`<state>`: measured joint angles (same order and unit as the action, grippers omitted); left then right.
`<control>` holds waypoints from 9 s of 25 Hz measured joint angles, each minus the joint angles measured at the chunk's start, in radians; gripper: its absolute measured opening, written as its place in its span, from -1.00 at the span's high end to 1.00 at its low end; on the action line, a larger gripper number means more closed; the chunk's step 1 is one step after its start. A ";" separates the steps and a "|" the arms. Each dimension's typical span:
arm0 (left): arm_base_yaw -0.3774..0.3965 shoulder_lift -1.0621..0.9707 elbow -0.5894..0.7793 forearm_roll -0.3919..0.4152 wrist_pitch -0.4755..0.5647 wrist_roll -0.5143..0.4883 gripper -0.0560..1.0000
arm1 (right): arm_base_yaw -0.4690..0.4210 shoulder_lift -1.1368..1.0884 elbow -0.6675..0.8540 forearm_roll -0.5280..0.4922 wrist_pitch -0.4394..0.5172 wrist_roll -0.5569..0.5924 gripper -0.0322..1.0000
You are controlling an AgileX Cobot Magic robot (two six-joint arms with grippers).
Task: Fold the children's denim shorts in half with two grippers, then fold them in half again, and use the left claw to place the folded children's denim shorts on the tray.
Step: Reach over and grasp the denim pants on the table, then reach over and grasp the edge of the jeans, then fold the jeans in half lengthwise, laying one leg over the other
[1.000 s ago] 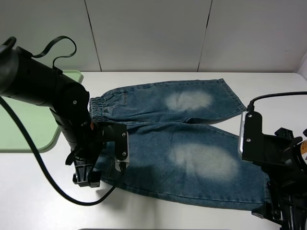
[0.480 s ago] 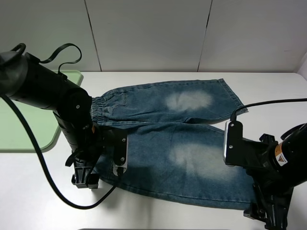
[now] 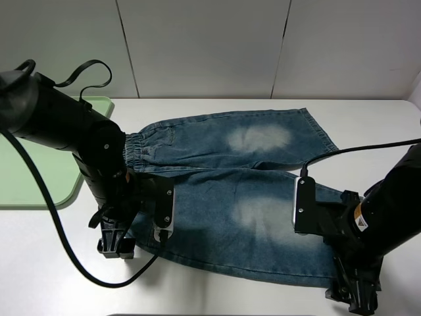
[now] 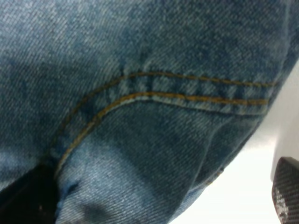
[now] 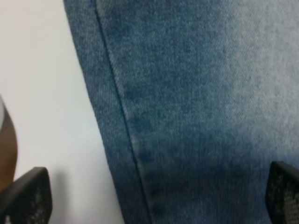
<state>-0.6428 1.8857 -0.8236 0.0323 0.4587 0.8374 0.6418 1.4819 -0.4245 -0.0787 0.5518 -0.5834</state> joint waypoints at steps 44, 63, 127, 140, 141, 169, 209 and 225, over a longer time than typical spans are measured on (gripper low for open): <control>0.001 0.000 0.000 0.000 -0.006 0.001 -0.84 | 0.000 0.038 0.113 -0.091 -0.155 0.026 -0.41; 0.001 0.000 0.000 0.000 -0.006 0.001 -0.82 | -0.012 0.138 0.100 -0.078 -0.149 0.022 -0.41; 0.002 -0.166 0.003 0.025 0.017 0.003 0.82 | -0.012 -0.102 0.113 -0.028 -0.175 0.253 0.99; 0.002 -0.200 0.003 0.024 0.139 0.003 0.83 | -0.012 -0.431 0.114 -0.140 0.038 0.371 0.99; 0.002 -0.206 0.003 0.020 0.146 0.003 0.83 | -0.012 -0.448 0.114 -0.154 0.057 0.377 0.99; -0.009 -0.371 -0.008 -0.108 0.434 -0.122 0.83 | -0.009 -0.514 -0.091 -0.571 0.091 0.484 0.99; 0.001 -0.372 -0.019 0.109 0.318 -0.405 0.83 | -0.166 0.243 -0.706 -0.592 -0.043 0.235 0.99; 0.193 -0.371 -0.008 0.171 0.043 -0.464 0.83 | -0.191 0.300 -0.713 -0.626 -0.116 0.235 0.99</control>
<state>-0.4499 1.5146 -0.8313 0.2032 0.5021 0.3730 0.4507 1.7819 -1.1378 -0.7051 0.4354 -0.3486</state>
